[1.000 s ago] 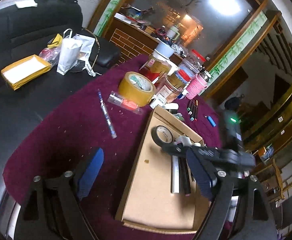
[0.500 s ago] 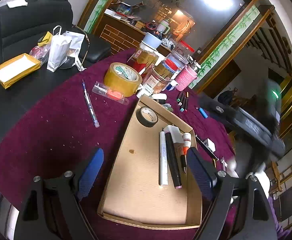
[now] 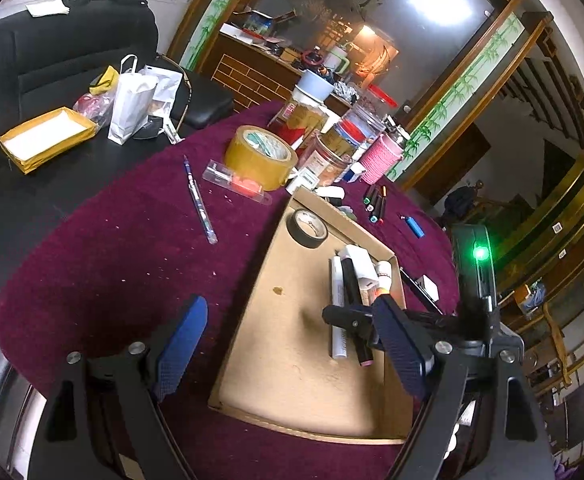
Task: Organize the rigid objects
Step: 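Lower both markers into the tray and open both tools, then move both tools from the tray back over the loose pens, then grasp the thin white pen with the left tool while the right grasps the clear ballpoint pen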
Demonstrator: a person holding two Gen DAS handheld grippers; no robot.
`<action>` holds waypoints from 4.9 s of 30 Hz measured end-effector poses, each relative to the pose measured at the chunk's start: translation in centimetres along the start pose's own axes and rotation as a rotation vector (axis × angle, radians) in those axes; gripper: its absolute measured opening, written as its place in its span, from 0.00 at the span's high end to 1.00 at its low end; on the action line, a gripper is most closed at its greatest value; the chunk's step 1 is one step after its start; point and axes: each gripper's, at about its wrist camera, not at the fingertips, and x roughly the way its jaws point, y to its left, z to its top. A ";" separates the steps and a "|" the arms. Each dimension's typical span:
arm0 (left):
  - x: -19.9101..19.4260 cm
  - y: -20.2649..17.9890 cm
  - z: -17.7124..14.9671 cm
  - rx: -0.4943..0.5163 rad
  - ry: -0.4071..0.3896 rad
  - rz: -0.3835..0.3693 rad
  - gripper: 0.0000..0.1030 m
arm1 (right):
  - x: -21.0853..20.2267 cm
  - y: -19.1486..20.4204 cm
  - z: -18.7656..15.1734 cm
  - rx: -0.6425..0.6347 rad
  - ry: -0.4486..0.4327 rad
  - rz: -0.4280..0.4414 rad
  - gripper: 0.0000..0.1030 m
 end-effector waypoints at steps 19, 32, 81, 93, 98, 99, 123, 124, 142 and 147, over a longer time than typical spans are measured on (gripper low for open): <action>1.6 1.3 -0.5 -0.024 0.053 -0.014 0.18 | -0.8 -1.8 4.7 0.062 -0.046 0.031 0.59; 2.2 -0.9 -1.2 0.014 0.086 -0.030 0.18 | 1.5 -1.7 -0.1 -0.045 0.067 -0.216 0.83; 22.1 -25.3 -13.5 0.599 0.412 0.158 0.01 | -17.7 -30.2 -15.5 0.472 -0.544 -0.359 0.04; 21.1 -24.4 -12.4 0.519 0.419 0.072 0.08 | -17.7 -31.1 -15.9 0.525 -0.541 -0.323 0.04; 22.2 -26.2 -14.2 0.618 0.414 0.118 0.08 | -17.6 -31.4 -16.0 0.538 -0.536 -0.332 0.04; 22.9 -26.2 -14.1 0.624 0.417 0.135 0.08 | -17.6 -31.5 -16.1 0.542 -0.537 -0.331 0.04; 23.2 -27.2 -14.0 0.726 0.349 0.113 0.88 | -16.6 -34.4 -16.9 0.656 -0.479 -0.384 0.04; 23.0 -27.2 -13.9 0.729 0.362 0.106 0.92 | -16.5 -34.5 -16.9 0.661 -0.475 -0.387 0.04; 21.7 -27.4 -15.6 0.785 0.362 0.061 0.70 | -16.8 -35.4 -17.6 0.713 -0.484 -0.361 0.05; 20.3 -25.9 -13.8 0.677 0.386 -0.038 0.93 | -17.3 -33.2 -17.1 0.650 -0.441 -0.301 0.13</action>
